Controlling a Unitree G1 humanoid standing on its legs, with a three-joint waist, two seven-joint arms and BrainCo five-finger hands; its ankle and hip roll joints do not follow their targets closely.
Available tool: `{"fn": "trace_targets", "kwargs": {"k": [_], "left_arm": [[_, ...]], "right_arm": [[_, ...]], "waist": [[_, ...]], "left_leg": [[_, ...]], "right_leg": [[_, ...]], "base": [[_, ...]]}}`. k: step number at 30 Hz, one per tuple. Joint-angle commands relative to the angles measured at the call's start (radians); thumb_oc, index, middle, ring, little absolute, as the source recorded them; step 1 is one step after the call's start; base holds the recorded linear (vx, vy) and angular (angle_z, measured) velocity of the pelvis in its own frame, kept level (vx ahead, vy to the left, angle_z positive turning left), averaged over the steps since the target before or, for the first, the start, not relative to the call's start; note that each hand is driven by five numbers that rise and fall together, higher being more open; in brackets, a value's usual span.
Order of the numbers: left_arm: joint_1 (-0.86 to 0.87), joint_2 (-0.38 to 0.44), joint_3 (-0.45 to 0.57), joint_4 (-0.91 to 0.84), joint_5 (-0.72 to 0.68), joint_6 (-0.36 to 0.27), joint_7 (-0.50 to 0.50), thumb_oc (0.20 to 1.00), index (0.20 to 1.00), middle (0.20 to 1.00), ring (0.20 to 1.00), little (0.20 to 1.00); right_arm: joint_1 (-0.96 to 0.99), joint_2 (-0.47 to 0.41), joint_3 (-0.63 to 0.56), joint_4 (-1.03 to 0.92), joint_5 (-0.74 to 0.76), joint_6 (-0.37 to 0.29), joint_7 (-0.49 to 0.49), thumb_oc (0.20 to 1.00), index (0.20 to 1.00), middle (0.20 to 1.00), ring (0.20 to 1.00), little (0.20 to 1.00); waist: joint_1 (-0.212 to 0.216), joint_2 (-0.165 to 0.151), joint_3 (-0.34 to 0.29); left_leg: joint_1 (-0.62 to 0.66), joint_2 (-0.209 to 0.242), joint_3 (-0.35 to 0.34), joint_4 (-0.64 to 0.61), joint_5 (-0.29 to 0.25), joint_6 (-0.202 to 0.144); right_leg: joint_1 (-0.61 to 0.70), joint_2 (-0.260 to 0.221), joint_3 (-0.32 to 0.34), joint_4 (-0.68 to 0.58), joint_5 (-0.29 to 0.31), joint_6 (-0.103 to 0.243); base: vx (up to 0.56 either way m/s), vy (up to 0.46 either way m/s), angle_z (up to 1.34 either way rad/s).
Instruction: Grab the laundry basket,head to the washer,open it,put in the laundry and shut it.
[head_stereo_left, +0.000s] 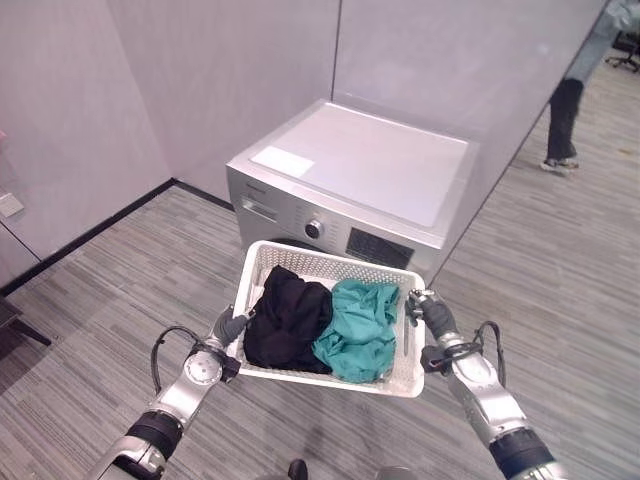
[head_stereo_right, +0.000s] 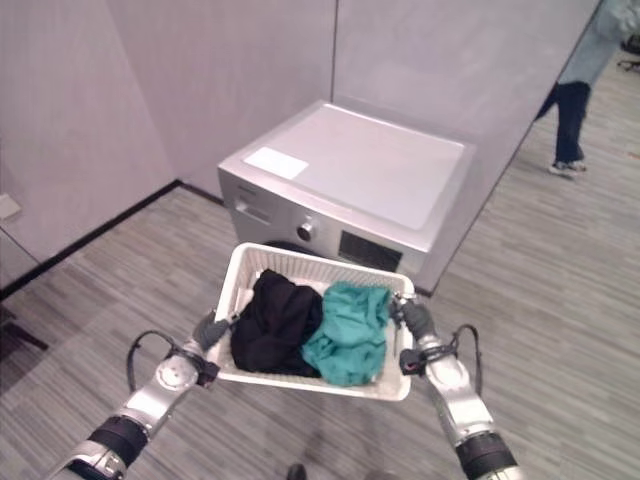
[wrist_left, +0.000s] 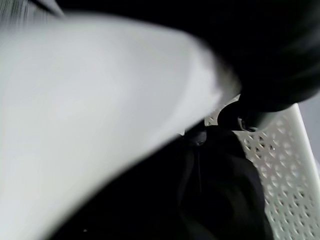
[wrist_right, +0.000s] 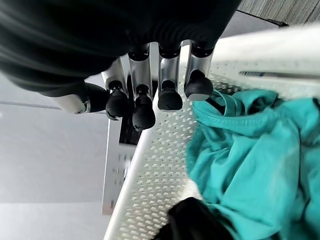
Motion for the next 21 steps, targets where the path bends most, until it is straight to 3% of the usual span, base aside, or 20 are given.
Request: {"fn": "trace_targets", "kwargs": {"k": [1, 4, 6, 14, 21], "left_arm": [[-0.067, -0.072, 0.09, -0.143, -0.057, -0.161, 0.021, 0.2, 0.2, 0.2, 0.2, 0.2], [-0.049, -0.073, 0.102, -0.148, -0.061, -0.164, 0.017, 0.2, 0.2, 0.2, 0.2, 0.2], [-0.026, -0.081, 0.12, -0.149, -0.074, -0.163, 0.014, 0.2, 0.2, 0.2, 0.2, 0.2], [-0.015, -0.058, 0.137, -0.227, -0.064, -0.145, -0.022, 0.2, 0.2, 0.2, 0.2, 0.2], [0.092, 0.015, 0.285, -0.455, 0.069, -0.149, -0.03, 0.2, 0.2, 0.2, 0.2, 0.2]], "right_arm": [[-0.064, -0.042, -0.008, 0.029, -0.02, -0.042, -0.017, 0.2, 0.2, 0.2, 0.2, 0.2], [-0.063, -0.037, 0.004, 0.034, -0.019, -0.039, -0.013, 0.2, 0.2, 0.2, 0.2, 0.2], [-0.046, -0.038, 0.014, 0.029, -0.026, -0.025, -0.005, 0.2, 0.2, 0.2, 0.2, 0.2], [0.053, -0.054, 0.001, -0.064, -0.074, 0.01, 0.024, 0.2, 0.2, 0.2, 0.2, 0.2], [0.197, -0.086, -0.107, -0.231, -0.133, -0.009, 0.058, 0.2, 0.2, 0.2, 0.2, 0.2]], "waist": [[0.008, -0.005, -0.05], [0.018, -0.012, -0.069], [0.033, -0.028, -0.092], [0.018, -0.035, -0.092], [0.011, -0.035, -0.077]], "left_leg": [[-0.052, 0.139, 0.034, 0.08, -0.087, -0.097], [-0.029, 0.147, 0.057, 0.062, -0.091, -0.105], [-0.028, 0.169, 0.071, 0.053, -0.087, -0.13], [-0.003, 0.198, 0.077, 0.023, -0.069, -0.148], [0.004, 0.209, 0.079, 0.007, -0.068, -0.15]], "right_leg": [[0.11, -0.022, -0.132, -0.266, 0.15, -0.002], [0.161, -0.017, -0.15, -0.355, 0.138, 0.0], [0.219, 0.004, -0.15, -0.476, 0.116, -0.001], [0.238, 0.037, -0.122, -0.497, 0.108, -0.008], [0.226, 0.052, -0.1, -0.5, 0.105, -0.009]], "base": [[0.06, -0.046, -0.01], [0.06, -0.07, -0.04], [0.01, -0.124, -0.36], [-0.01, -0.052, -0.23], [-0.03, -0.023, -0.08]]}}
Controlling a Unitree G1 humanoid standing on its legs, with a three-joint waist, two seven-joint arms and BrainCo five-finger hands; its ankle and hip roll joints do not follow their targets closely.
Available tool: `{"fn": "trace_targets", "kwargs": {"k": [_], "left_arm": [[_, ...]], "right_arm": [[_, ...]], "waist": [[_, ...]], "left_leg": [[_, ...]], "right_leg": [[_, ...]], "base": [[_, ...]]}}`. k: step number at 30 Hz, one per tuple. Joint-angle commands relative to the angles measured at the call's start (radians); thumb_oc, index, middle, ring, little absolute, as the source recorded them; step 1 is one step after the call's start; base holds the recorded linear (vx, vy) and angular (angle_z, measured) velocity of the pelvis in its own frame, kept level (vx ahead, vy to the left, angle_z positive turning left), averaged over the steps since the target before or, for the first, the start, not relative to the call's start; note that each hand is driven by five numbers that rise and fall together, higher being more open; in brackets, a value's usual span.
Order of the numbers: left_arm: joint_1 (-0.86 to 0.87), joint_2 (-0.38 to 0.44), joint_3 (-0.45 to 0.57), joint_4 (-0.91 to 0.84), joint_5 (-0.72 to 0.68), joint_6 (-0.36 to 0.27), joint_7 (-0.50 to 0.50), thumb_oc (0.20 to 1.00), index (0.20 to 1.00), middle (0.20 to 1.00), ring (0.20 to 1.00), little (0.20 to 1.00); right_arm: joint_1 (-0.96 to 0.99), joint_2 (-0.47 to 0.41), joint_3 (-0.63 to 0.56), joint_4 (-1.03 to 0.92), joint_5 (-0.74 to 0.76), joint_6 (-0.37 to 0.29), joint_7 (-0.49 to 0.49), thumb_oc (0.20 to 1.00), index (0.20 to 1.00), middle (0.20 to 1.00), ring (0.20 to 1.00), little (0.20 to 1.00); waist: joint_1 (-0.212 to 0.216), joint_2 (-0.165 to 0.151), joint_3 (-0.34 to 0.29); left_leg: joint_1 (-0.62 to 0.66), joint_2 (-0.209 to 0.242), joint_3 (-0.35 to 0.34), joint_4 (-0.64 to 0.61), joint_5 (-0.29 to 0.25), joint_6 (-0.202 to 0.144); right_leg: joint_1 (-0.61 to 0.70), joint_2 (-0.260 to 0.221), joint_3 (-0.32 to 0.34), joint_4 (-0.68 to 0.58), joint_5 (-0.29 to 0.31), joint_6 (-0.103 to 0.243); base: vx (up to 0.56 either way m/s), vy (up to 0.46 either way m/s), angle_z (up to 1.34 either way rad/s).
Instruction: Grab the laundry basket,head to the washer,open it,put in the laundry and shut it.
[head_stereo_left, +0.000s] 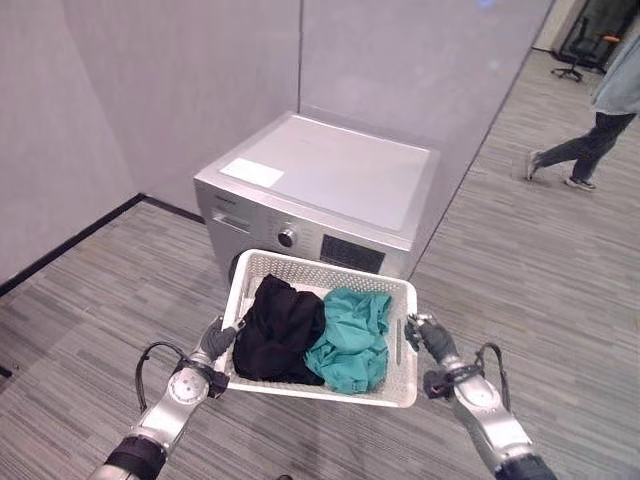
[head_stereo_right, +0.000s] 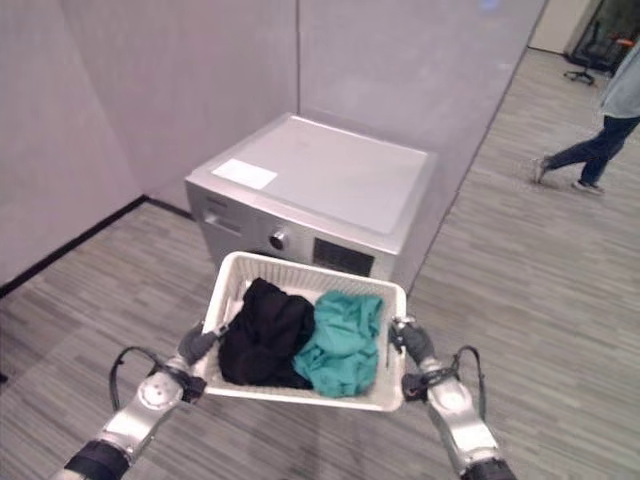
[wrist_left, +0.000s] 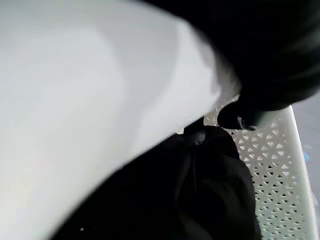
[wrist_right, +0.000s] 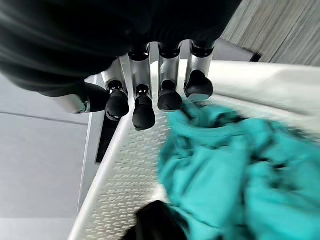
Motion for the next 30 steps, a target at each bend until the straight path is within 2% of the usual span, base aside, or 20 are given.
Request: {"fn": "trace_targets", "kwargs": {"k": [1, 2, 5, 6, 7, 8, 9, 10, 11, 14, 15, 16, 17, 19, 20, 22, 24, 27, 30], "left_arm": [[-0.132, -0.002, 0.16, -0.207, 0.003, -0.154, 0.005, 0.2, 0.2, 0.2, 0.2, 0.2], [-0.104, 0.015, 0.192, -0.242, 0.012, -0.157, -0.005, 0.2, 0.2, 0.2, 0.2, 0.2], [0.1, 0.117, 0.398, -0.421, 0.014, -0.108, -0.107, 0.2, 0.2, 0.2, 0.2, 0.2], [0.111, 0.116, 0.404, -0.431, 0.013, -0.103, -0.11, 0.2, 0.2, 0.2, 0.2, 0.2], [0.199, 0.136, 0.482, -0.472, 0.011, -0.096, -0.133, 0.2, 0.2, 0.2, 0.2, 0.2], [0.377, 0.132, 0.646, -0.553, -0.021, -0.083, -0.169, 0.2, 0.2, 0.2, 0.2, 0.2], [0.381, 0.131, 0.648, -0.556, -0.021, -0.081, -0.17, 0.2, 0.2, 0.2, 0.2, 0.2], [0.453, 0.124, 0.728, -0.603, -0.091, -0.085, -0.172, 0.2, 0.2, 0.2, 0.2, 0.2], [0.447, 0.133, 0.752, -0.62, -0.129, -0.091, -0.158, 0.2, 0.2, 0.2, 0.2, 0.2], [0.431, 0.16, 0.765, -0.654, -0.194, -0.102, -0.154, 0.2, 0.2, 0.2, 0.2, 0.2], [0.377, 0.216, 0.744, -0.688, -0.283, -0.123, -0.148, 0.2, 0.2, 0.2, 0.2, 0.2], [0.357, 0.241, 0.734, -0.695, -0.311, -0.128, -0.144, 0.2, 0.2, 0.2, 0.2, 0.2], [0.236, 0.348, 0.665, -0.688, -0.435, -0.144, -0.131, 0.2, 0.2, 0.2, 0.2, 0.2], [0.167, 0.384, 0.616, -0.667, -0.478, -0.156, -0.123, 0.2, 0.2, 0.2, 0.2, 0.2], [0.036, 0.43, 0.519, -0.628, -0.546, -0.166, -0.102, 0.2, 0.2, 0.2, 0.2, 0.2], [-0.076, 0.457, 0.438, -0.576, -0.597, -0.172, -0.071, 0.2, 0.2, 0.2, 0.2, 0.2], [-0.281, 0.477, 0.282, -0.453, -0.697, -0.185, -0.034, 0.2, 0.2, 0.2, 0.2, 0.2], [-0.468, 0.501, 0.157, -0.313, -0.775, -0.197, 0.002, 0.2, 0.2, 0.2, 0.2, 0.2], [-0.639, 0.513, 0.021, -0.167, -0.835, -0.184, 0.005, 0.2, 0.2, 0.2, 0.2, 0.2]], "right_arm": [[-0.015, -0.074, -0.085, -0.109, -0.028, -0.056, 0.03, 0.2, 0.2, 0.2, 0.2, 0.2], [0.006, -0.086, -0.112, -0.141, -0.031, -0.062, 0.042, 0.2, 0.2, 0.2, 0.2, 0.2], [0.158, -0.134, -0.282, -0.304, -0.041, -0.044, 0.125, 0.2, 0.2, 0.2, 0.2, 0.2], [0.164, -0.134, -0.281, -0.31, -0.041, -0.04, 0.127, 0.2, 0.2, 0.2, 0.2, 0.2], [0.212, -0.133, -0.329, -0.343, -0.037, -0.03, 0.149, 0.2, 0.2, 0.2, 0.2, 0.2], [0.29, -0.122, -0.413, -0.405, -0.013, -0.008, 0.186, 0.2, 0.2, 0.2, 0.2, 0.2], [0.291, -0.122, -0.412, -0.406, -0.013, -0.007, 0.186, 0.2, 0.2, 0.2, 0.2, 0.2], [0.299, -0.122, -0.449, -0.446, 0.021, -0.001, 0.189, 0.2, 0.2, 0.2, 0.2, 0.2], [0.3, -0.128, -0.465, -0.476, 0.042, -0.008, 0.193, 0.2, 0.2, 0.2, 0.2, 0.2], [0.302, -0.149, -0.489, -0.519, 0.071, -0.013, 0.201, 0.2, 0.2, 0.2, 0.2, 0.2], [0.271, -0.191, -0.505, -0.533, 0.093, -0.028, 0.194, 0.2, 0.2, 0.2, 0.2, 0.2], [0.262, -0.206, -0.508, -0.536, 0.1, -0.03, 0.188, 0.2, 0.2, 0.2, 0.2, 0.2], [0.191, -0.273, -0.494, -0.533, 0.132, -0.038, 0.171, 0.2, 0.2, 0.2, 0.2, 0.2], [0.153, -0.296, -0.479, -0.513, 0.134, -0.039, 0.158, 0.2, 0.2, 0.2, 0.2, 0.2], [0.079, -0.331, -0.431, -0.479, 0.122, -0.035, 0.128, 0.2, 0.2, 0.2, 0.2, 0.2], [0.023, -0.349, -0.388, -0.457, 0.119, -0.03, 0.097, 0.2, 0.2, 0.2, 0.2, 0.2], [-0.069, -0.379, -0.332, -0.402, 0.135, -0.014, 0.05, 0.2, 0.2, 0.2, 0.2, 0.2], [-0.167, -0.413, -0.266, -0.335, 0.154, 0.001, 0.012, 0.2, 0.2, 0.2, 0.2, 0.2], [-0.291, -0.454, -0.174, -0.258, 0.166, 0.018, -0.016, 0.2, 0.2, 0.2, 0.2, 0.2]], "waist": [[0.008, 0.012, -0.034], [0.006, 0.012, -0.031], [0.006, 0.017, -0.024], [0.005, 0.017, -0.028], [0.005, 0.02, -0.029], [0.008, 0.023, -0.029], [0.006, 0.023, -0.029], [0.01, 0.027, -0.026], [0.008, 0.027, -0.025], [0.007, 0.029, -0.027], [0.005, 0.031, -0.036], [0.003, 0.032, -0.04], [0.001, 0.036, -0.053], [0.001, 0.038, -0.055], [0.001, 0.042, -0.059], [-0.001, 0.045, -0.064], [0.001, 0.051, -0.066], [0.005, 0.059, -0.067], [0.009, 0.071, -0.069]], "left_leg": [[-0.024, 0.175, -0.035, 0.085, -0.083, -0.092], [-0.031, 0.178, -0.032, 0.086, -0.074, -0.091], [-0.036, 0.185, -0.022, 0.088, -0.073, -0.091], [-0.032, 0.185, -0.022, 0.087, -0.078, -0.092], [-0.027, 0.187, -0.021, 0.087, -0.089, -0.094], [-0.025, 0.19, -0.017, 0.095, -0.096, -0.095], [-0.023, 0.19, -0.017, 0.095, -0.099, -0.095], [-0.024, 0.193, -0.015, 0.107, -0.103, -0.095], [-0.03, 0.194, -0.013, 0.113, -0.093, -0.094], [-0.025, 0.196, -0.013, 0.117, -0.105, -0.097], [-0.022, 0.197, -0.015, 0.112, -0.099, -0.1], [-0.02, 0.197, -0.014, 0.108, -0.097, -0.101], [-0.018, 0.196, -0.019, 0.095, -0.086, -0.107], [-0.018, 0.195, -0.022, 0.089, -0.08, -0.109], [-0.017, 0.195, -0.025, 0.083, -0.075, -0.111], [-0.016, 0.196, -0.026, 0.079, -0.069, -0.114], [-0.015, 0.197, -0.032, 0.073, -0.059, -0.118], [-0.011, 0.197, -0.034, 0.066, -0.053, -0.121], [-0.005, 0.195, -0.035, 0.062, -0.049, -0.122]], "right_leg": [[-0.035, -0.003, 0.011, 0.08, -0.086, -0.006], [-0.043, -0.002, 0.015, 0.082, -0.078, -0.006], [-0.052, 0.001, 0.025, 0.081, -0.075, -0.006], [-0.049, 0.002, 0.025, 0.081, -0.079, -0.006], [-0.044, 0.003, 0.028, 0.078, -0.087, -0.005], [-0.042, 0.003, 0.035, 0.076, -0.088, -0.006], [-0.039, 0.003, 0.034, 0.076, -0.09, -0.006], [-0.038, 0.002, 0.04, 0.076, -0.09, -0.007], [-0.043, 0.002, 0.044, 0.079, -0.082, -0.009], [-0.036, 0.004, 0.048, 0.08, -0.091, -0.008], [-0.033, 0.006, 0.048, 0.082, -0.092, -0.007], [-0.032, 0.006, 0.047, 0.083, -0.091, -0.006], [-0.028, 0.005, 0.04, 0.085, -0.092, 0.0], [-0.028, 0.005, 0.035, 0.085, -0.091, 0.001], [-0.027, 0.005, 0.029, 0.088, -0.092, 0.003], [-0.025, 0.004, 0.024, 0.087, -0.091, 0.005], [-0.023, 0.004, 0.015, 0.091, -0.092, 0.007], [-0.021, 0.003, 0.006, 0.095, -0.095, 0.009], [-0.016, 0.001, 0.0, 0.097, -0.096, 0.01]], "base": [[-0.04, -0.012, -0.03], [-0.12, -0.019, -0.06], [-0.06, -0.017, -0.14], [0.05, -0.009, -0.22], [0.06, 0.007, -0.17], [0.04, 0.008, -0.13], [-0.02, 0.017, -0.05], [-0.07, 0.008, 0.01], [-0.04, 0.009, 0.02], [-0.03, -0.003, 0.03], [-0.02, -0.004, 0.06], [-0.03, -0.01, 0.1], [-0.01, -0.006, 0.1], [-0.01, -0.006, 0.1], [-0.02, -0.01, 0.11], [-0.01, -0.018, 0.06], [-0.02, -0.023, 0.06], [-0.02, -0.011, 0.15], [-0.02, 0.001, 0.11]]}}
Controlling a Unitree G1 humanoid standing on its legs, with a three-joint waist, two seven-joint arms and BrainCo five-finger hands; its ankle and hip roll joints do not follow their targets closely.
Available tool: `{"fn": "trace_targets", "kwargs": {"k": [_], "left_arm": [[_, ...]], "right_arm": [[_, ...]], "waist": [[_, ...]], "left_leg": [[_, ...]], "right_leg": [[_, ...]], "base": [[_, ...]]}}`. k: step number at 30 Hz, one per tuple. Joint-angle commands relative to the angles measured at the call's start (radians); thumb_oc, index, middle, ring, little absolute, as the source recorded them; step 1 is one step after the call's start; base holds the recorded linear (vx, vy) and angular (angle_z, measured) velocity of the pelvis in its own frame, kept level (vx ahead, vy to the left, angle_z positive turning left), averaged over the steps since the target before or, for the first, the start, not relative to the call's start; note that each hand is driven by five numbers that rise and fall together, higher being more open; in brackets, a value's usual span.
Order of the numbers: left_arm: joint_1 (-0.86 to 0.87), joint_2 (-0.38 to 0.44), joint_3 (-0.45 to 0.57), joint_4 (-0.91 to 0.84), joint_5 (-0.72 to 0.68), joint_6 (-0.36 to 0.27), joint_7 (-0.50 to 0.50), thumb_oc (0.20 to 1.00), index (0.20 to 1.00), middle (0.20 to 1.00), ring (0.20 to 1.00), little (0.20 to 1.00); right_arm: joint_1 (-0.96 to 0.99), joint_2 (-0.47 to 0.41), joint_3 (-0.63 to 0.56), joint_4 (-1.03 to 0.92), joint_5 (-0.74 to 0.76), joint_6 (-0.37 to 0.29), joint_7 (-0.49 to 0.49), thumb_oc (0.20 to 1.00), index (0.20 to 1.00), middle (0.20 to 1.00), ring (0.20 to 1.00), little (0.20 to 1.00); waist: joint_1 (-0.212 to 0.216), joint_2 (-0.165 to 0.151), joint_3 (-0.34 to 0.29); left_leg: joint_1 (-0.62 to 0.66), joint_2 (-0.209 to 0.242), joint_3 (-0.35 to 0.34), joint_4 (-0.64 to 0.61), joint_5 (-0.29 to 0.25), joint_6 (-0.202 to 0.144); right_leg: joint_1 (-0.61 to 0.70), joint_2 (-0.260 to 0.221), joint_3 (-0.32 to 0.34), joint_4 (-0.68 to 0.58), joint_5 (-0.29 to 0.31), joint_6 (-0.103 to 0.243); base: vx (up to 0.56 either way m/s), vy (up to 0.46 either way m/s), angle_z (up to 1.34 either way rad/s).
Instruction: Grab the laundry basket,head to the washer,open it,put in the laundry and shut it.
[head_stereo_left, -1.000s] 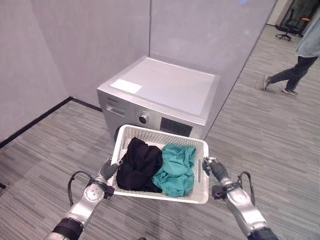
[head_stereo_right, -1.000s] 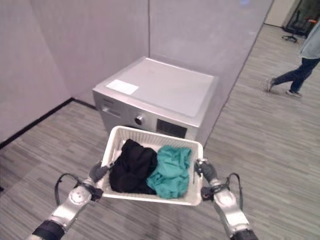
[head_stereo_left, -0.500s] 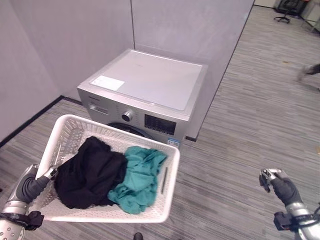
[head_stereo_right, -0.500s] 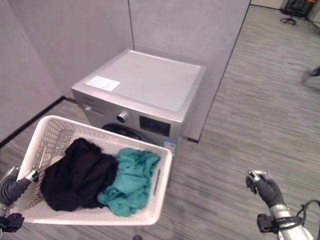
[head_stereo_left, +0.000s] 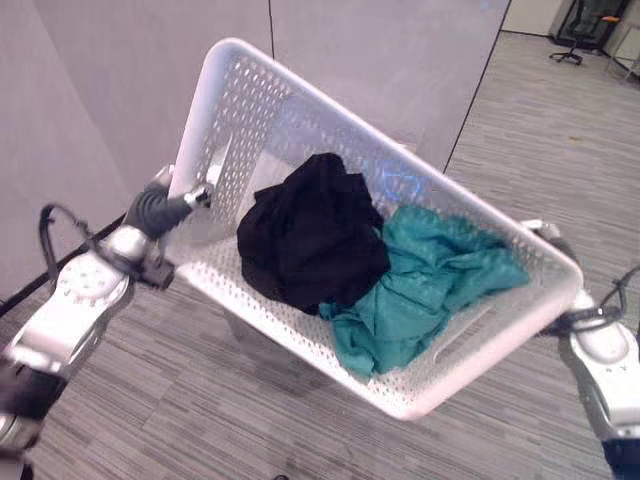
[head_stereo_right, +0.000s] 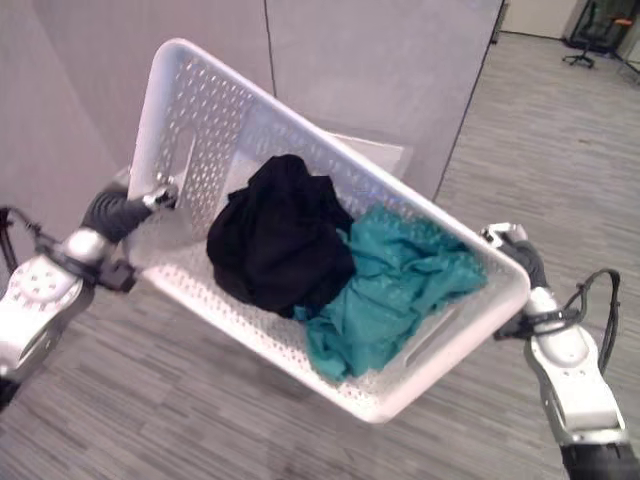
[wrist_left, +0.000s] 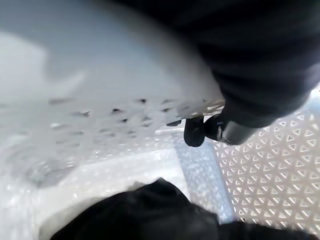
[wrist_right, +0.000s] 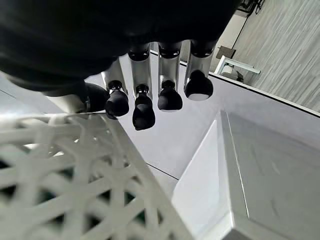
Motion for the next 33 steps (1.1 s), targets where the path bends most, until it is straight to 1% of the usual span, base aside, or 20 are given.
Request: {"fn": "trace_targets", "kwargs": {"k": [1, 2, 3, 5, 8, 10, 12, 15, 16, 17, 19, 20, 21, 22, 23, 24, 25, 28, 30, 33], "left_arm": [[-0.201, -0.007, 0.077, 0.102, -0.214, -0.093, 0.129, 0.2, 0.2, 0.2, 0.2, 0.2], [-0.213, -0.006, 0.069, 0.11, -0.216, -0.095, 0.127, 0.2, 0.2, 0.2, 0.2, 0.2], [-0.306, -0.025, 0.001, 0.219, -0.248, -0.078, 0.129, 0.2, 0.2, 0.2, 0.2, 0.2], [-0.397, -0.061, -0.062, 0.321, -0.275, -0.061, 0.129, 0.2, 0.2, 0.2, 0.2, 0.2], [-0.526, -0.15, -0.138, 0.505, -0.275, -0.025, 0.145, 0.2, 0.2, 0.2, 0.2, 0.2], [-0.589, -0.215, -0.163, 0.594, -0.228, -0.008, 0.162, 0.2, 0.2, 0.2, 0.2, 0.2], [-0.632, -0.278, -0.169, 0.66, -0.175, 0.001, 0.178, 0.2, 0.2, 0.2, 0.2, 0.2], [-0.678, -0.377, -0.161, 0.75, -0.147, -0.002, 0.211, 0.2, 0.2, 0.2, 0.2, 0.2], [-0.68, -0.378, -0.16, 0.752, -0.146, -0.003, 0.211, 0.2, 0.2, 0.2, 0.2, 0.2], [-0.715, -0.434, -0.161, 0.802, -0.15, -0.007, 0.226, 0.2, 0.2, 0.2, 0.2, 0.2], [-0.761, -0.487, -0.163, 0.864, -0.171, -0.013, 0.237, 0.2, 0.2, 0.2, 0.2, 0.2], [-0.765, -0.486, -0.162, 0.867, -0.172, -0.013, 0.236, 0.2, 0.2, 0.2, 0.2, 0.2], [-0.795, -0.511, -0.167, 0.903, -0.184, -0.015, 0.241, 0.2, 0.2, 0.2, 0.2, 0.2], [-0.857, -0.554, -0.18, 0.97, -0.201, -0.015, 0.247, 0.2, 0.2, 0.2, 0.2, 0.2], [-0.861, -0.554, -0.18, 0.974, -0.202, -0.015, 0.245, 0.2, 0.2, 0.2, 0.2, 0.2], [-0.891, -0.57, -0.188, 1.011, -0.205, -0.012, 0.243, 0.2, 0.2, 0.2, 0.2, 0.2], [-0.97, -0.599, -0.205, 1.078, -0.217, -0.013, 0.239, 0.2, 0.2, 0.2, 0.2, 0.2], [-1.058, -0.629, -0.216, 1.141, -0.23, -0.015, 0.24, 0.2, 0.2, 0.2, 0.2, 0.2], [-1.125, -0.653, -0.225, 1.15, -0.24, -0.033, 0.245, 0.2, 0.2, 0.2, 0.2, 0.2], [-1.164, -0.667, -0.23, 1.153, -0.247, -0.047, 0.252, 0.2, 0.2, 0.2, 0.2, 0.2]], "right_arm": [[-0.122, -0.076, 0.091, 0.022, 0.04, -0.018, -0.043, 0.2, 0.2, 0.2, 0.2, 0.2], [-0.127, -0.075, 0.092, 0.027, 0.04, -0.02, -0.044, 0.2, 0.2, 0.2, 0.2, 0.2], [-0.238, -0.088, 0.166, 0.085, 0.049, -0.015, -0.063, 0.2, 0.2, 0.2, 0.2, 0.2], [-0.356, -0.092, 0.245, 0.154, 0.044, -0.006, -0.089, 0.2, 0.2, 0.2, 0.2, 0.2], [-0.559, -0.066, 0.378, 0.296, 0.063, 0.005, -0.122, 0.2, 0.2, 0.2, 0.2, 0.2], [-0.657, -0.035, 0.447, 0.369, 0.059, 0.022, -0.14, 0.2, 0.2, 0.2, 0.2, 0.2], [-0.734, -0.012, 0.485, 0.434, 0.063, 0.031, -0.158, 0.2, 0.2, 0.2, 0.2, 0.2], [-0.857, 0.016, 0.538, 0.545, 0.075, 0.033, -0.188, 0.2, 0.2, 0.2, 0.2, 0.2], [-0.862, 0.016, 0.542, 0.549, 0.077, 0.032, -0.188, 0.2, 0.2, 0.2, 0.2, 0.2], [-0.963, 0.044, 0.579, 0.642, 0.085, 0.035, -0.213, 0.2, 0.2, 0.2, 0.2, 0.2], [-1.069, 0.082, 0.624, 0.748, 0.103, 0.036, -0.233, 0.2, 0.2, 0.2, 0.2, 0.2], [-1.077, 0.083, 0.629, 0.755, 0.105, 0.034, -0.232, 0.2, 0.2, 0.2, 0.2, 0.2], [-1.124, 0.107, 0.646, 0.805, 0.117, 0.033, -0.233, 0.2, 0.2, 0.2, 0.2, 0.2], [-1.219, 0.162, 0.676, 0.921, 0.144, 0.035, -0.244, 0.2, 0.2, 0.2, 0.2, 0.2], [-1.225, 0.163, 0.679, 0.927, 0.146, 0.033, -0.243, 0.2, 0.2, 0.2, 0.2, 0.2], [-1.265, 0.189, 0.69, 0.987, 0.158, 0.033, -0.243, 0.2, 0.2, 0.2, 0.2, 0.2], [-1.36, 0.257, 0.722, 1.12, 0.181, 0.029, -0.237, 0.2, 0.2, 0.2, 0.2, 0.2], [-1.459, 0.328, 0.737, 1.267, 0.227, 0.033, -0.227, 0.2, 0.2, 0.2, 0.2, 0.2], [-1.538, 0.349, 0.749, 1.347, 0.255, 0.032, -0.231, 0.2, 0.2, 0.2, 0.2, 0.2], [-1.569, 0.355, 0.759, 1.375, 0.267, 0.033, -0.227, 0.2, 0.2, 0.2, 0.2, 0.2]], "waist": [[0.028, -0.009, -0.048], [0.029, -0.01, -0.046], [0.032, -0.003, -0.049], [0.034, 0.0, -0.047], [0.039, 0.001, -0.041], [0.04, -0.002, -0.034], [0.041, -0.009, -0.031], [0.04, -0.016, -0.026], [0.04, -0.015, -0.025], [0.04, -0.019, -0.016], [0.039, -0.02, -0.007], [0.037, -0.018, -0.007], [0.036, -0.018, -0.004], [0.034, -0.017, -0.001], [0.033, -0.017, -0.001], [0.032, -0.016, 0.0], [0.029, -0.013, 0.005], [0.029, -0.011, 0.011], [0.033, -0.014, 0.011], [0.034, -0.017, 0.009]], "left_leg": [[-0.007, 0.121, 0.001, 0.073, -0.078, -0.076], [-0.007, 0.122, 0.001, 0.072, -0.078, -0.076], [-0.002, 0.121, 0.002, 0.068, -0.077, -0.075], [0.003, 0.121, 0.005, 0.062, -0.075, -0.074], [0.006, 0.124, 0.009, 0.058, -0.071, -0.074], [0.003, 0.126, 0.01, 0.056, -0.068, -0.075], [-0.003, 0.125, 0.007, 0.051, -0.065, -0.075], [-0.017, 0.121, 0.001, 0.038, -0.058, -0.076], [-0.017, 0.121, 0.001, 0.038, -0.058, -0.076], [-0.034, 0.118, -0.004, 0.029, -0.05, -0.077], [-0.059, 0.115, -0.007, 0.019, -0.037, -0.079], [-0.062, 0.115, -0.008, 0.018, -0.036, -0.079], [-0.076, 0.113, -0.009, 0.013, -0.031, -0.08], [-0.099, 0.109, -0.012, 0.001, -0.019, -0.083], [-0.102, 0.109, -0.012, 0.002, -0.019, -0.083], [-0.112, 0.108, -0.013, -0.002, -0.014, -0.085], [-0.136, 0.105, -0.015, -0.009, -0.005, -0.088], [-0.17, 0.103, -0.014, -0.015, 0.006, -0.092], [-0.2, 0.099, -0.016, -0.015, 0.013, -0.096], [-0.211, 0.097, -0.019, -0.015, 0.014, -0.096]], "right_leg": [[-0.022, -0.079, 0.015, 0.09, -0.084, 0.074], [-0.022, -0.078, 0.014, 0.091, -0.084, 0.074], [-0.025, -0.079, 0.015, 0.093, -0.083, 0.075], [-0.028, -0.08, 0.018, 0.094, -0.082, 0.076], [-0.037, -0.077, 0.025, 0.096, -0.079, 0.077], [-0.043, -0.075, 0.029, 0.095, -0.078, 0.077], [-0.048, -0.072, 0.029, 0.09, -0.077, 0.076], [-0.06, -0.07, 0.026, 0.083, -0.075, 0.074], [-0.061, -0.07, 0.026, 0.083, -0.075, 0.074], [-0.077, -0.068, 0.024, 0.076, -0.071, 0.072], [-0.101, -0.067, 0.02, 0.068, -0.064, 0.071], [-0.103, -0.067, 0.02, 0.068, -0.064, 0.071], [-0.116, -0.066, 0.018, 0.065, -0.06, 0.071], [-0.14, -0.065, 0.019, 0.058, -0.05, 0.07], [-0.142, -0.065, 0.018, 0.058, -0.049, 0.07], [-0.152, -0.063, 0.019, 0.054, -0.046, 0.071], [-0.179, -0.062, 0.019, 0.049, -0.036, 0.071], [-0.214, -0.061, 0.02, 0.041, -0.022, 0.074], [-0.241, -0.059, 0.019, 0.034, -0.011, 0.076], [-0.253, -0.059, 0.02, 0.036, -0.008, 0.077]], "base": [[-0.01, 0.005, 0.06], [0.0, 0.016, 0.06], [0.01, 0.021, 0.04], [0.0, 0.0, 0.0], [0.0, 0.003, -0.01], [0.01, 0.007, -0.05], [0.0, 0.0, 0.0], [0.0, 0.002, 0.01], [0.0, 0.0, 0.0], [-0.04, 0.009, 0.02], [-0.06, 0.012, 0.03], [-0.05, 0.012, 0.03], [-0.05, 0.021, 0.05], [-0.05, 0.022, 0.04], [-0.05, 0.023, 0.05], [-0.03, 0.023, 0.02], [-0.05, 0.033, 0.02], [-0.04, 0.024, 0.03], [0.0, 0.006, 0.02], [0.03, 0.006, 0.03]]}}
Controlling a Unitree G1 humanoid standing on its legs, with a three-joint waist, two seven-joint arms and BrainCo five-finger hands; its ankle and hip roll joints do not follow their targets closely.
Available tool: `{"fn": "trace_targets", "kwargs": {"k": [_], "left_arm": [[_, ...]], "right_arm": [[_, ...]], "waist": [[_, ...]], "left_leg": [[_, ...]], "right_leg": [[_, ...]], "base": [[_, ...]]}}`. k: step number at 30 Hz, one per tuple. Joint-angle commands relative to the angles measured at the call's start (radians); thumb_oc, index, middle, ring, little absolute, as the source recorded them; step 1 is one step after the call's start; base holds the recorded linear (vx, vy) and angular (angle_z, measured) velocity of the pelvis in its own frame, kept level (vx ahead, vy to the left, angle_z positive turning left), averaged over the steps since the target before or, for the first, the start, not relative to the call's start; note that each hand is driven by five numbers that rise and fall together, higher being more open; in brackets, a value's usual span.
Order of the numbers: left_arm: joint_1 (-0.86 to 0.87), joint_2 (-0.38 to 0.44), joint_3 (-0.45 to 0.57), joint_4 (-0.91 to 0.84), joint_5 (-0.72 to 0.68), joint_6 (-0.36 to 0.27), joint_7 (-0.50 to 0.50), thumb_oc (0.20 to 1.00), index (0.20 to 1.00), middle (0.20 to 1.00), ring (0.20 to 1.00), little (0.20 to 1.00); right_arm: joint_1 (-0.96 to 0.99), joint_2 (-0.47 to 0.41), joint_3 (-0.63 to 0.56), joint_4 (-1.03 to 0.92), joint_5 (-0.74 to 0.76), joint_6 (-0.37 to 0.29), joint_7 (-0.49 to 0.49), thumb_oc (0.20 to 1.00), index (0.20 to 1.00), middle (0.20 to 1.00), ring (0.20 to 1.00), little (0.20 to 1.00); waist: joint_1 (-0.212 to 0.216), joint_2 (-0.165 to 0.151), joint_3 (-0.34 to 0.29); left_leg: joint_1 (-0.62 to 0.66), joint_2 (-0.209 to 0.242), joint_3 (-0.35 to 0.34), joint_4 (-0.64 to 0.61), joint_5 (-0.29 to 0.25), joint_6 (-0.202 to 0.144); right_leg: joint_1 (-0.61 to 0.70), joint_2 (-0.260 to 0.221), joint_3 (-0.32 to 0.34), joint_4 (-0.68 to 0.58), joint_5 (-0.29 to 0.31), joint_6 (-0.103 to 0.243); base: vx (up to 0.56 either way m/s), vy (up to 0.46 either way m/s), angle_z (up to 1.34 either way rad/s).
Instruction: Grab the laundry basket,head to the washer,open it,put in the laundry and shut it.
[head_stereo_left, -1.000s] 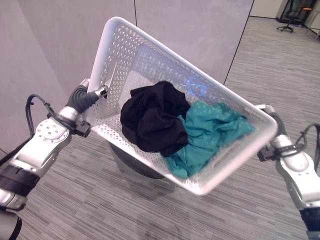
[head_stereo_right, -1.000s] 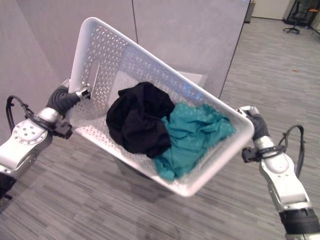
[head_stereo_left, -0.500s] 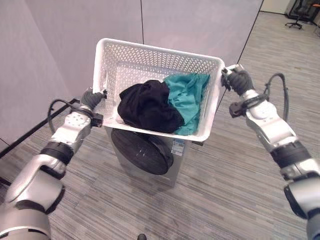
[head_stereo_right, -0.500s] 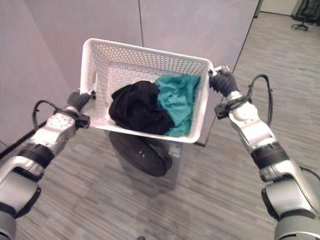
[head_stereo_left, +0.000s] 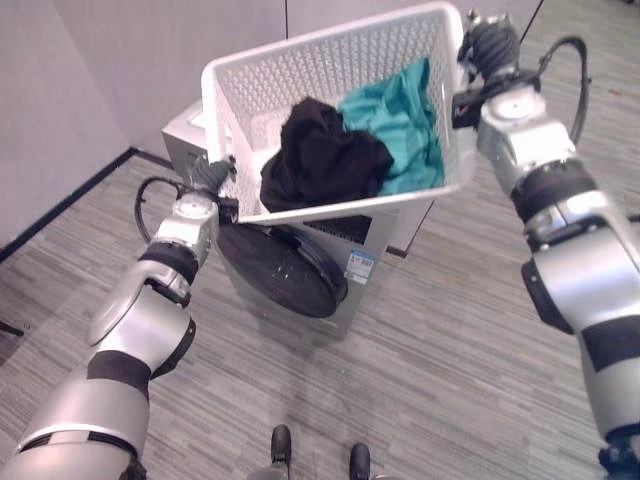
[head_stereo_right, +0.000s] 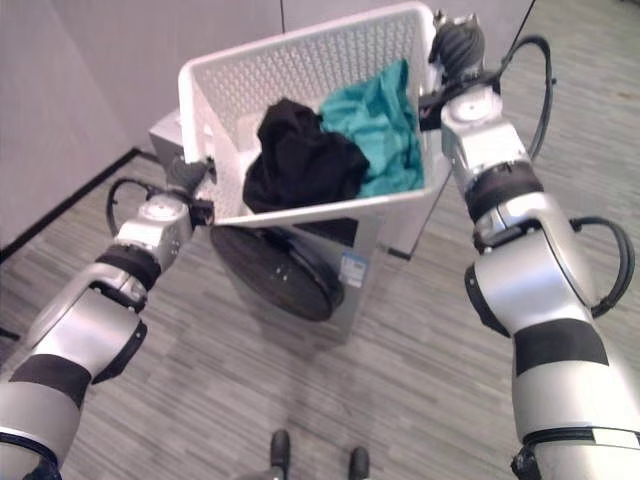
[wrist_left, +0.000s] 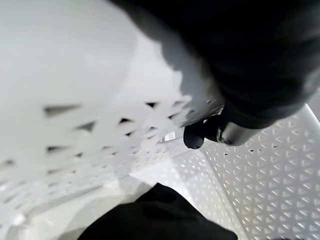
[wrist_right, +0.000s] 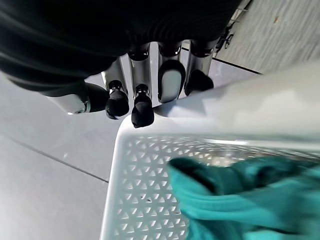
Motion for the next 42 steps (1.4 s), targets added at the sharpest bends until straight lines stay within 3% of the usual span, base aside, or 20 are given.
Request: {"fn": "trace_targets", "kwargs": {"k": [1, 4, 7, 9, 11, 12, 14, 17, 19, 21, 23, 24, 26, 30, 34, 37, 42], "left_arm": [[-0.417, -0.075, 0.056, 0.015, -0.091, -0.192, 0.063, 0.2, 0.2, 0.2, 0.2, 0.2], [-0.462, -0.077, 0.044, 0.01, -0.078, -0.197, 0.068, 0.2, 0.2, 0.2, 0.2, 0.2], [-0.476, -0.089, 0.027, 0.018, -0.048, -0.193, 0.066, 0.2, 0.2, 0.2, 0.2, 0.2], [-0.456, -0.105, 0.017, 0.012, -0.036, -0.185, 0.061, 0.2, 0.2, 0.2, 0.2, 0.2], [-0.417, -0.118, 0.006, 0.014, 0.001, -0.167, 0.042, 0.2, 0.2, 0.2, 0.2, 0.2], [-0.405, -0.12, 0.01, 0.02, 0.011, -0.162, 0.035, 0.2, 0.2, 0.2, 0.2, 0.2], [-0.405, -0.138, -0.009, 0.026, 0.031, -0.155, 0.025, 0.2, 0.2, 0.2, 0.2, 0.2], [-0.375, -0.127, -0.007, 0.028, 0.044, -0.154, 0.013, 0.2, 0.2, 0.2, 0.2, 0.2], [-0.35, -0.12, -0.009, 0.038, 0.052, -0.151, 0.006, 0.2, 0.2, 0.2, 0.2, 0.2], [-0.309, -0.125, -0.001, 0.052, 0.05, -0.15, 0.0, 0.2, 0.2, 0.2, 0.2, 0.2], [-0.308, -0.132, -0.012, 0.048, 0.044, -0.142, 0.0, 0.2, 0.2, 0.2, 0.2, 0.2], [-0.317, -0.136, -0.012, 0.05, 0.045, -0.132, -0.003, 0.2, 0.2, 0.2, 0.2, 0.2], [-0.316, -0.128, -0.007, 0.056, 0.039, -0.126, 0.002, 0.2, 0.2, 0.2, 0.2, 0.2], [-0.334, -0.104, -0.019, 0.072, 0.039, -0.101, -0.001, 0.2, 0.2, 0.2, 0.2, 0.2], [-0.324, -0.07, -0.023, 0.113, 0.075, -0.087, -0.012, 0.2, 0.2, 0.2, 0.2, 0.2], [-0.309, -0.048, -0.035, 0.135, 0.133, -0.08, -0.009, 0.2, 0.2, 0.2, 0.2, 0.2], [-0.324, -0.02, -0.065, 0.148, 0.174, -0.074, -0.016, 0.2, 0.2, 0.2, 0.2, 0.2]], "right_arm": [[-0.102, 0.093, 0.107, 0.069, 0.048, -0.01, 0.046, 0.2, 0.2, 0.2, 0.2, 0.2], [-0.129, 0.106, 0.12, 0.095, 0.036, -0.006, 0.049, 0.2, 0.2, 0.2, 0.2, 0.2], [-0.124, 0.109, 0.107, 0.104, 0.026, -0.006, 0.048, 0.2, 0.2, 0.2, 0.2, 0.2], [-0.105, 0.094, 0.102, 0.099, 0.01, 0.004, 0.063, 0.2, 0.2, 0.2, 0.2, 0.2], [-0.081, 0.081, 0.101, 0.105, -0.016, 0.023, 0.09, 0.2, 0.2, 0.2, 0.2, 0.2], [-0.077, 0.08, 0.097, 0.109, -0.023, 0.021, 0.099, 0.2, 0.2, 0.2, 0.2, 0.2], [-0.07, 0.094, 0.109, 0.099, -0.02, 0.024, 0.094, 0.2, 0.2, 0.2, 0.2, 0.2], [-0.029, 0.106, 0.097, 0.078, -0.037, 0.024, 0.094, 0.2, 0.2, 0.2, 0.2, 0.2], [-0.005, 0.091, 0.106, 0.073, -0.055, 0.025, 0.108, 0.2, 0.2, 0.2, 0.2, 0.2], [0.018, 0.089, 0.11, 0.074, -0.077, 0.033, 0.123, 0.2, 0.2, 0.2, 0.2, 0.2], [0.025, 0.083, 0.112, 0.068, -0.077, 0.032, 0.119, 0.2, 0.2, 0.2, 0.2, 0.2], [0.02, 0.09, 0.117, 0.066, -0.076, 0.034, 0.119, 0.2, 0.2, 0.2, 0.2, 0.2], [0.025, 0.092, 0.128, 0.069, -0.073, 0.032, 0.12, 0.2, 0.2, 0.2, 0.2, 0.2], [0.02, 0.074, 0.153, 0.071, -0.079, 0.039, 0.126, 0.2, 0.2, 0.2, 0.2, 0.2], [0.048, 0.064, 0.164, 0.068, -0.095, 0.039, 0.145, 0.2, 0.2, 0.2, 0.2, 0.2], [0.057, 0.078, 0.186, 0.065, -0.103, 0.043, 0.157, 0.2, 0.2, 0.2, 0.2, 0.2], [0.044, 0.071, 0.202, 0.077, -0.13, 0.049, 0.168, 0.2, 0.2, 0.2, 0.2, 0.2]], "waist": [[0.018, 0.009, -0.011], [0.03, 0.003, -0.01], [0.047, -0.002, -0.003], [0.051, 0.007, 0.008], [0.027, 0.027, 0.033], [0.02, 0.036, 0.044], [0.007, 0.042, 0.05], [-0.018, 0.04, 0.048], [-0.03, 0.028, 0.04], [-0.044, 0.02, 0.017], [-0.049, 0.015, 0.016], [-0.048, -0.004, 0.02], [-0.041, -0.025, 0.023], [-0.012, -0.06, 0.018], [0.016, -0.039, 0.004], [0.023, -0.012, -0.022], [0.026, -0.003, -0.042]], "left_leg": [[0.041, 0.093, 0.005, 0.003, -0.066, -0.105], [0.045, 0.087, 0.001, 0.011, -0.073, -0.097], [0.049, 0.059, -0.027, 0.074, -0.12, -0.075], [0.076, 0.031, -0.045, 0.106, -0.163, -0.04], [0.132, 0.02, -0.075, 0.118, -0.189, -0.014], [0.145, 0.018, -0.081, 0.125, -0.2, -0.008], [0.199, 0.015, -0.079, 0.112, -0.227, -0.012], [0.281, 0.033, -0.081, 0.103, -0.263, -0.029], [0.318, 0.046, -0.077, 0.111, -0.281, -0.044], [0.351, 0.08, -0.077, 0.127, -0.254, -0.066], [0.295, 0.117, -0.096, 0.284, -0.134, -0.101], [0.245, 0.112, -0.114, 0.379, -0.098, -0.099], [0.197, 0.122, -0.114, 0.424, -0.06, -0.093], [0.106, 0.126, -0.105, 0.292, -0.095, -0.086], [0.113, 0.138, -0.165, 0.149, -0.087, -0.106], [0.176, 0.136, -0.141, 0.12, -0.111, -0.107], [0.226, 0.121, -0.119, 0.086, -0.126, -0.099]], "right_leg": [[-0.004, -0.069, 0.039, 0.044, -0.074, 0.083], [0.006, -0.071, 0.042, 0.043, -0.078, 0.086], [0.021, -0.093, 0.054, 0.07, -0.085, 0.094], [0.018, -0.109, 0.071, 0.204, -0.109, 0.101], [-0.041, -0.09, 0.13, 0.416, -0.099, 0.109], [-0.072, -0.078, 0.155, 0.453, -0.1, 0.109], [-0.096, -0.073, 0.13, 0.355, -0.123, 0.087], [-0.151, -0.086, 0.085, 0.122, -0.03, 0.103], [-0.148, -0.085, 0.096, 0.091, -0.023, 0.106], [-0.118, -0.065, 0.106, 0.125, -0.015, 0.086], [-0.071, -0.032, 0.096, 0.141, -0.031, 0.051], [-0.048, -0.029, 0.086, 0.136, -0.036, 0.031], [-0.01, -0.016, 0.077, 0.124, -0.051, 0.01], [0.043, -0.019, 0.088, 0.107, -0.084, 0.011], [0.088, 0.001, 0.119, 0.115, -0.119, 0.018], [0.131, -0.012, 0.135, 0.105, -0.128, 0.021], [0.143, -0.032, 0.143, 0.098, -0.121, 0.033]], "base": [[0.06, 0.015, 0.02], [0.1, 0.039, 0.0], [0.09, 0.071, -0.03], [0.15, 0.162, -0.03], [0.21, 0.171, 0.03], [0.27, 0.086, 0.33], [0.29, -0.037, 0.48], [0.36, -0.171, 0.0], [0.35, -0.184, 0.03], [0.34, -0.213, 0.43], [0.23, -0.258, 0.63], [0.13, -0.264, 0.47], [0.14, -0.184, 0.16], [0.19, -0.036, 0.04], [0.17, 0.069, -0.44], [0.23, 0.189, -0.79], [0.07, 0.103, -0.27]]}}
